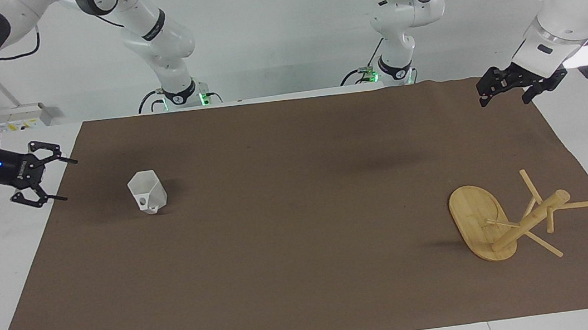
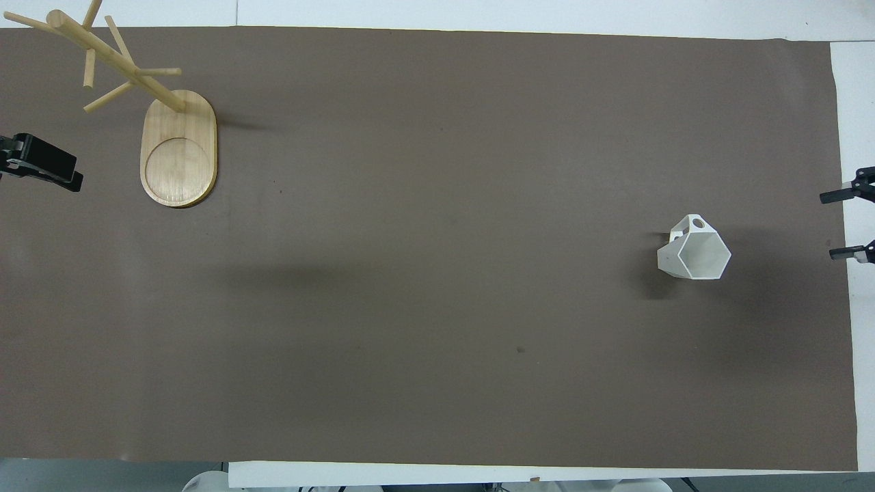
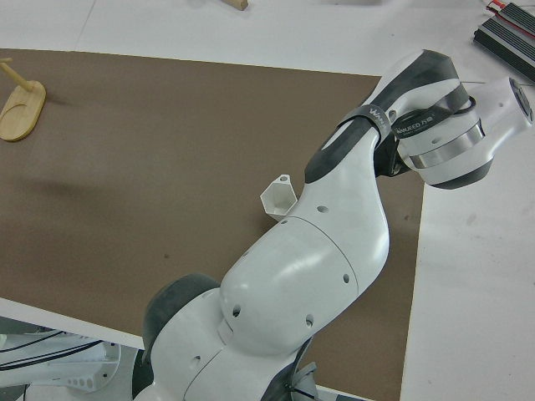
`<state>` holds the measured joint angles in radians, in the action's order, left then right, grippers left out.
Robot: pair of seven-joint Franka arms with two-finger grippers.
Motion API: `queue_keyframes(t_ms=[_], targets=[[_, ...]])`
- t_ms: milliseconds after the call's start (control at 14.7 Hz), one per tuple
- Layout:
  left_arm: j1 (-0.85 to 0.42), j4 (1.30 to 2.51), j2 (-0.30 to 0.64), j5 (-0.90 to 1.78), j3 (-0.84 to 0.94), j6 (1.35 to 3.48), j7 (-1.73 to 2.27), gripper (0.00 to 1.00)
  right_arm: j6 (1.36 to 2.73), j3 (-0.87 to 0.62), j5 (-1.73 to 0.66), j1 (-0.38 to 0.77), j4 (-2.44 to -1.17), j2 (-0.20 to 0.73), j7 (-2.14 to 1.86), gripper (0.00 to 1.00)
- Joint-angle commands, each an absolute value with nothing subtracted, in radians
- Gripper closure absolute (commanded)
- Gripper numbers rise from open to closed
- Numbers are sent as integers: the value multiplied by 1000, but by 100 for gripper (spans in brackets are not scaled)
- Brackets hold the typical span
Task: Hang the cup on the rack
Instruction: 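Grasp the white hexagonal mug with the right gripper and lift it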
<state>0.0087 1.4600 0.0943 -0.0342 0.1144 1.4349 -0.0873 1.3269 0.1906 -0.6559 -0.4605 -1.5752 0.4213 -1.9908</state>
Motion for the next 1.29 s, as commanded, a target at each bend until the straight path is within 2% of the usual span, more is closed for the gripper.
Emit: queue_keyframes(t_ms=[0,340,545,1225], targets=[[9,1489,69,-51,112,1433,-92,0,1267,166,-719,-506,-1529,538,-2142,0],[9,1489,69,-51,112,1433,-92,0,1239,85,-814,-557,-1567,715,-2448,0],[9,1489,69,-51,112,1433,-92,0,1259,84,-842,-545,-1658,704,-2568,0],[9,1489,69,-51,112,1433,-92,0,1266,58,-899,-522,-1790,667,-2664,0]])
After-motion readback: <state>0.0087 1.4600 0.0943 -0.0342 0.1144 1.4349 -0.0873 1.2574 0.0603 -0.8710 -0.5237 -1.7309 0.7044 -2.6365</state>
